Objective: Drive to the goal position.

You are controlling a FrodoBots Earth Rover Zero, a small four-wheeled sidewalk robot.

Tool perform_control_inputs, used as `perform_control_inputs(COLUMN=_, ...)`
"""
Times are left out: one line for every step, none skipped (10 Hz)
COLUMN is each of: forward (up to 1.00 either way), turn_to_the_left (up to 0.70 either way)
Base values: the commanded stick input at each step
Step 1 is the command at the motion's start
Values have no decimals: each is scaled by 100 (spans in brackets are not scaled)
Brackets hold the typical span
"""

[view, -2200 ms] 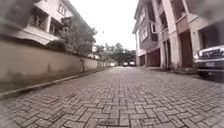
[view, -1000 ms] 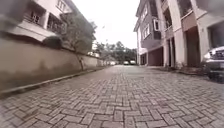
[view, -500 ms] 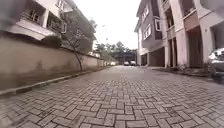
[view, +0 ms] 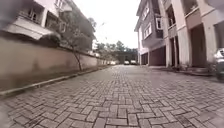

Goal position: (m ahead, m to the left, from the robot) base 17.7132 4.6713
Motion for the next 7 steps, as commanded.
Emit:
perform_control_inputs(forward=50, turn_to_the_left=0)
perform_control_inputs(forward=50, turn_to_the_left=-2)
perform_control_inputs(forward=50, turn_to_the_left=-50)
perform_control_inputs(forward=50, turn_to_the_left=-50)
perform_control_inputs(forward=50, turn_to_the_left=0)
perform_control_inputs(forward=50, turn_to_the_left=0)
perform_control_inputs(forward=50, turn_to_the_left=0)
